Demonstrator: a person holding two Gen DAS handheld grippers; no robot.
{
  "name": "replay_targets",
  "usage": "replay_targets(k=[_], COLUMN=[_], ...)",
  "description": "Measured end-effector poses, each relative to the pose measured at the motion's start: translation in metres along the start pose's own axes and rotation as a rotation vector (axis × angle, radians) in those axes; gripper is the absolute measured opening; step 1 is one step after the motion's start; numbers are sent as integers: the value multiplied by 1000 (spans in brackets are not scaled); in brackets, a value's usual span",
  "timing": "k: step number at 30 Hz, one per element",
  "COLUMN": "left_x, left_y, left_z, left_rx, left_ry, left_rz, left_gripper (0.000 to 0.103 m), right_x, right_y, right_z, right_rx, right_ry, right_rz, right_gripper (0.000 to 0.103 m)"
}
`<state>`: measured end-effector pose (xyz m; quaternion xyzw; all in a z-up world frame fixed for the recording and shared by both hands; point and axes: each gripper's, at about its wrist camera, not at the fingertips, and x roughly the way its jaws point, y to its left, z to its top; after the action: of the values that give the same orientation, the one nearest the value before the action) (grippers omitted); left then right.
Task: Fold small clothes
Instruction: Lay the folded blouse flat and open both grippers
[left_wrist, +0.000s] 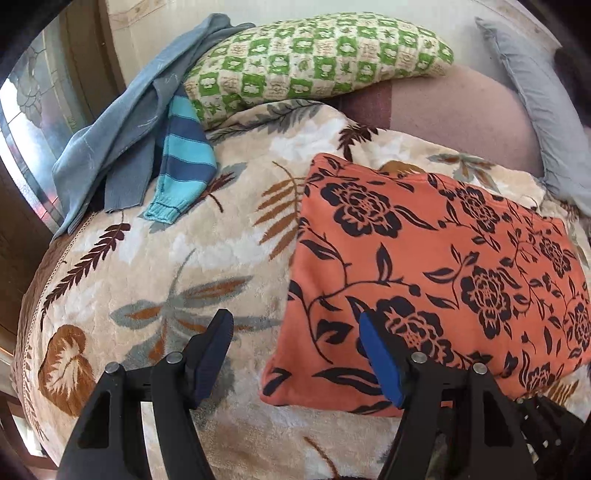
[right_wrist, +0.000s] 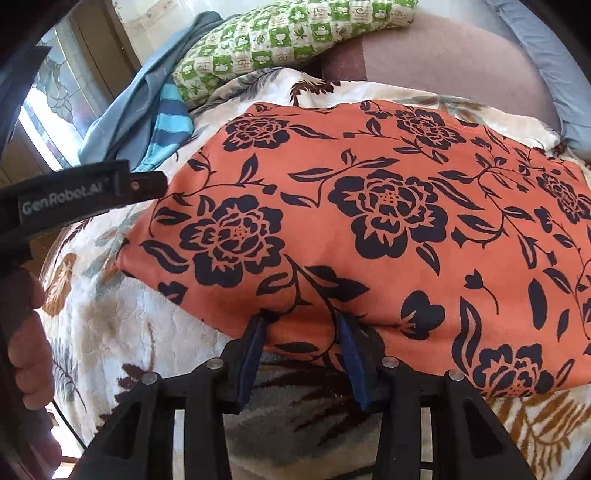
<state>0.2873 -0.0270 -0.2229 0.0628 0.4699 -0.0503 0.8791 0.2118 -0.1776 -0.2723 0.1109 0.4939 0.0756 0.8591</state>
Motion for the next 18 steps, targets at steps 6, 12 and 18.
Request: replay_targets(k=[6,12,18], left_x=[3,31,16], left_y=[-28,-39,-13], left_z=[-10,-21,-2], left_rx=[64,141,26], left_ry=[-3,79,77], left_rz=[-85,-32,-94], left_gripper=[71,76,76], right_x=[-55,-88,-68], right_y=[-66,-164,-203], right_z=[-2,-8,-12], right_rx=[161,349,334], right_ry=[-196,-294,-185], right_rz=[-103,-328,-342], right_gripper=[45,45,51])
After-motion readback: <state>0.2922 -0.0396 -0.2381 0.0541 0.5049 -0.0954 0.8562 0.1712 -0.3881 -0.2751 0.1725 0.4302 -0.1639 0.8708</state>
